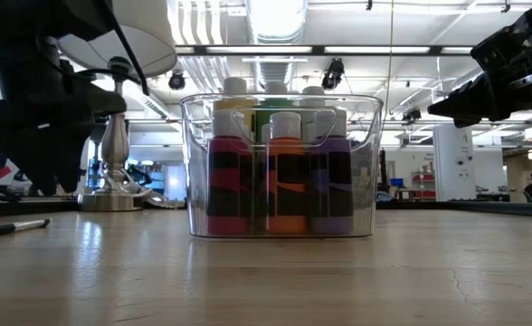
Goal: Pick & Place Paint Supplies
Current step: Put the gray paintbrush into the yellow cup
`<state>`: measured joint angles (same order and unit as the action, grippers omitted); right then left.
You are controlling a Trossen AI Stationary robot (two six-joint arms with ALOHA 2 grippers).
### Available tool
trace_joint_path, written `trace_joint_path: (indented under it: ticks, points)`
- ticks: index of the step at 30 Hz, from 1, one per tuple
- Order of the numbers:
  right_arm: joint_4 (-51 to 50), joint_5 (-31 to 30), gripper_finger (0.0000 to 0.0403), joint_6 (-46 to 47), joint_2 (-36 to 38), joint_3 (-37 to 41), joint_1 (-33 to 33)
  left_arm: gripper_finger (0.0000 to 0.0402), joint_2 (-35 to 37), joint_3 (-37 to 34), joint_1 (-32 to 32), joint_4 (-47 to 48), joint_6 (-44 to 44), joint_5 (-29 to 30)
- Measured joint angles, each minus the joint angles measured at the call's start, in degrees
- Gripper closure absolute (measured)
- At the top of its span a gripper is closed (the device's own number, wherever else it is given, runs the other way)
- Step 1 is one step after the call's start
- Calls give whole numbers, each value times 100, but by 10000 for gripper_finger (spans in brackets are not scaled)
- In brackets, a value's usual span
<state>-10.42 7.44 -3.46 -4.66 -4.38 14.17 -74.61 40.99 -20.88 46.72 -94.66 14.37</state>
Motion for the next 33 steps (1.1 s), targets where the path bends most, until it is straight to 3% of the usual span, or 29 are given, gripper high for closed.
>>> trace_joint_path:
  ticks: [9,19,27,33]
  points:
    - [-1,0,394,0,1,0,-1,255,-338,-8,-2,-125,9,6]
    - [0,0,394,0,2,0,-2,255,-1091,11,-4,-421,23,-485]
    - [-1,0,394,0,0,0,-2,257,-1123,13,-4,-441,5,-503]
    - [-1,0,394,0,0,0,-1,284,-1128,26,-4,-465,3,-508]
